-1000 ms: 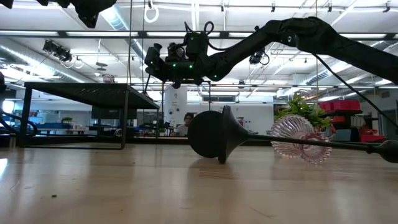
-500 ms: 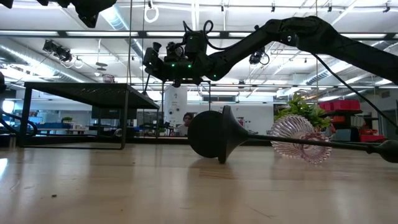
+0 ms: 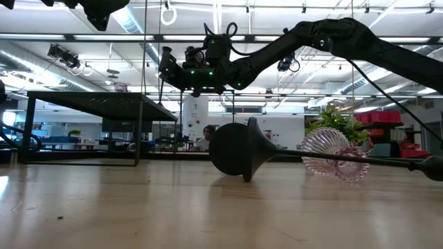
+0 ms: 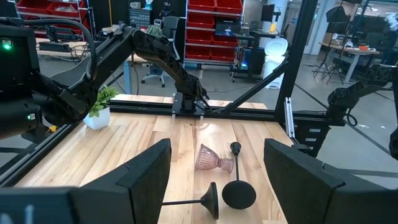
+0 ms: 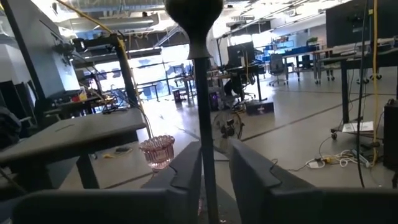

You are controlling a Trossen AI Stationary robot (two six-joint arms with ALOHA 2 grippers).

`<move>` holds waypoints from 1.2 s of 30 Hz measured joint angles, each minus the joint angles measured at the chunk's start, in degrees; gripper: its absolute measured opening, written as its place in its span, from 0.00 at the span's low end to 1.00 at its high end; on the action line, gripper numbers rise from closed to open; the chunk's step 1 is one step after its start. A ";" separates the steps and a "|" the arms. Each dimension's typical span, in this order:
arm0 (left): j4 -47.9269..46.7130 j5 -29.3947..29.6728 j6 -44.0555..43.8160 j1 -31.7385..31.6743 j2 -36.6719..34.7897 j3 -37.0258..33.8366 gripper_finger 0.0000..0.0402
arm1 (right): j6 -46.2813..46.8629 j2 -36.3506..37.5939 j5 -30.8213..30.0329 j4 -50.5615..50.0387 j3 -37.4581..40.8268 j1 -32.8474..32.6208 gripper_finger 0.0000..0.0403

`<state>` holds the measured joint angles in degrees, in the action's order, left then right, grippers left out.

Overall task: Pick & Place candle stick holders
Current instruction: Put the bottom right black candle holder on the shelf

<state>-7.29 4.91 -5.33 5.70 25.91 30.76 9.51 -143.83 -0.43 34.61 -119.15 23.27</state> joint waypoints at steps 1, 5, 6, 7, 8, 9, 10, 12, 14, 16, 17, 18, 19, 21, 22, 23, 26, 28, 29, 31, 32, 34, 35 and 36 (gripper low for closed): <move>0.00 0.00 -0.01 -0.01 0.02 0.00 0.64 | 0.00 0.00 0.02 0.02 0.00 -0.05 0.23; -0.01 0.00 -0.01 -0.01 0.00 0.00 0.64 | -0.10 0.00 0.00 0.02 0.00 -0.14 0.28; -0.01 0.00 -0.01 -0.01 0.01 0.00 0.64 | -0.08 0.00 -0.04 0.02 0.00 -0.14 0.30; -0.01 0.00 -0.01 -0.01 0.01 0.00 0.64 | -0.04 0.00 -0.04 0.02 0.00 -0.14 0.31; -0.01 0.00 -0.01 0.00 0.01 0.00 0.64 | 0.09 0.00 -0.04 0.02 0.00 -0.14 0.32; -0.02 -0.01 -0.01 -0.01 0.02 0.00 0.64 | 0.09 0.00 -0.06 0.02 0.00 -0.14 0.34; -0.01 0.00 -0.01 -0.01 0.01 0.00 0.64 | 0.09 0.00 -0.07 0.02 0.00 -0.14 0.35; -0.02 0.00 -0.03 -0.01 0.02 0.00 0.64 | 0.09 0.00 -0.04 0.02 0.00 -0.14 0.37; -0.02 0.00 -0.01 -0.01 0.02 0.00 0.64 | 0.09 0.00 -0.04 -0.33 0.00 -0.16 0.40; -0.02 0.00 -0.03 0.00 0.01 0.00 0.64 | 0.07 0.00 -0.15 -1.29 0.00 -0.23 0.42; -0.02 0.00 -0.03 0.01 0.02 0.00 0.64 | 0.07 0.00 -0.15 -1.85 0.02 -0.25 0.43; -0.02 -0.01 -0.03 0.00 0.02 0.00 0.64 | 0.09 0.00 -0.13 -2.21 0.02 -0.27 0.44; -0.01 0.00 -0.06 -0.01 0.02 0.00 0.64 | 0.07 0.00 -0.13 -2.34 0.02 -0.27 0.46; -0.02 0.00 -0.29 0.00 0.02 0.00 0.64 | 0.07 0.00 -0.15 -2.51 0.02 -0.31 0.48; -0.02 0.00 -0.32 -0.01 0.02 0.00 0.64 | 0.07 0.00 -0.19 -2.51 0.02 -0.31 0.49; -0.02 -0.02 -0.40 -0.01 0.00 0.00 0.64 | 0.07 0.00 -0.31 -2.51 0.02 -0.31 0.49; -0.02 -0.02 -0.47 0.00 0.02 0.00 0.64 | 0.14 0.00 -0.65 -2.51 0.02 -0.31 0.51; -0.02 0.00 -0.46 -0.01 0.00 0.00 0.64 | 0.24 0.00 -0.63 -2.51 0.02 -0.36 0.52; -0.02 -0.01 -0.47 0.01 0.02 0.00 0.64 | 0.32 0.01 -0.60 -2.51 0.02 -0.43 0.53; -0.02 -0.02 -0.47 -0.01 0.02 0.00 0.64 | 0.32 0.02 -0.58 -2.51 0.02 -0.63 0.53; -0.02 -0.02 -0.47 -0.01 0.02 0.00 0.64 | 0.31 0.02 -0.57 -2.51 0.02 -0.75 0.53; -0.02 -0.01 -0.48 0.00 0.00 0.00 0.64 | 0.31 0.02 -0.57 -2.51 0.02 -0.87 0.53; -0.02 0.00 -0.48 -0.01 0.00 0.00 0.64 | 0.31 0.02 -0.56 -2.51 0.02 -0.92 0.53; -0.02 -0.02 -0.49 -0.01 0.00 0.00 0.64 | 0.31 0.02 -0.52 -2.51 0.02 -0.92 0.53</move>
<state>-7.31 4.89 -5.82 5.69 25.91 30.76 9.82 -143.81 -0.95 32.10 -119.13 22.35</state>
